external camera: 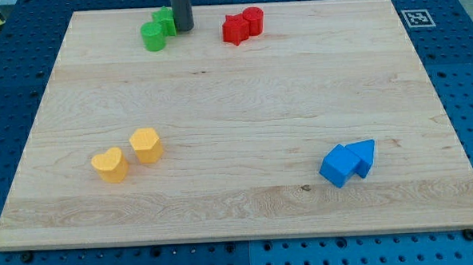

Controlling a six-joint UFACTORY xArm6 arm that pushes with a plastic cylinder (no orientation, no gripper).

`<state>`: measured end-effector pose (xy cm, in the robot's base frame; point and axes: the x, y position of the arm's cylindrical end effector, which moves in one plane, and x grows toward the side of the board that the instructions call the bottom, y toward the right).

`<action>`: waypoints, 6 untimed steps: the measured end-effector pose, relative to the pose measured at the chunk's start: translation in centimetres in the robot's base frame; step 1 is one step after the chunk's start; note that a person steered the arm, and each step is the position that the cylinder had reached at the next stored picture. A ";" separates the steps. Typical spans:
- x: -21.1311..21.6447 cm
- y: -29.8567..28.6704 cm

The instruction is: Point your arm towards the center right

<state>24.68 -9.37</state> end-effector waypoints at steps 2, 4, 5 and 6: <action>8.9 7.2; 16.2 27.5; 16.1 33.8; 16.1 33.8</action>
